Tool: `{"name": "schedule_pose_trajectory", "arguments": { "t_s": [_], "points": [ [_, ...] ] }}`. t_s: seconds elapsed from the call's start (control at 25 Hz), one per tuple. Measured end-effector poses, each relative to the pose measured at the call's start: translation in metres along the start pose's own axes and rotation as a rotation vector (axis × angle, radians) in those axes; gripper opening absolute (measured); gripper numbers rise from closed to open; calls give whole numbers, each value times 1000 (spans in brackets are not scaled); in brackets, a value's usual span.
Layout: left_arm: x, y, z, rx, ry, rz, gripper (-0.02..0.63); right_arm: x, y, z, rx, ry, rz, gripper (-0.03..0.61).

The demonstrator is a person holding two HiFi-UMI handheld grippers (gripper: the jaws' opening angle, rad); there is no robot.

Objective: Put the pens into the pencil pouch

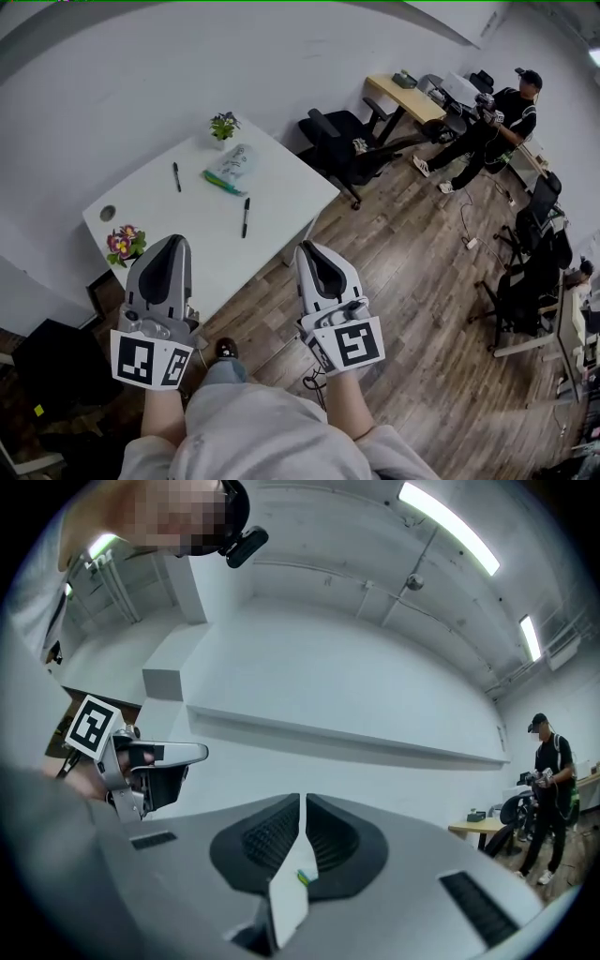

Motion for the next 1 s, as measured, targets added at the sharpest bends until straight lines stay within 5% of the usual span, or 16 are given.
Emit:
{"name": "schedule_pose_trajectory", "arguments": {
  "t_s": [0.52, 1.0],
  "points": [
    [77, -50, -94, 16, -30, -30, 26, 113, -48, 22, -19, -37, -16, 40],
    [90, -106, -137, -106, -28, -111, 26, 149, -96, 18, -16, -65, -155, 40]
  ]
}}
Point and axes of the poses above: the fingertips, and each gripper's own axes: x forward along the fingers, z to its right, y out of its top, the point moved 4 cm from there along -x, backward along the fingers, and after that the axes turned 15 degrees about z, right-handed, at the moved point
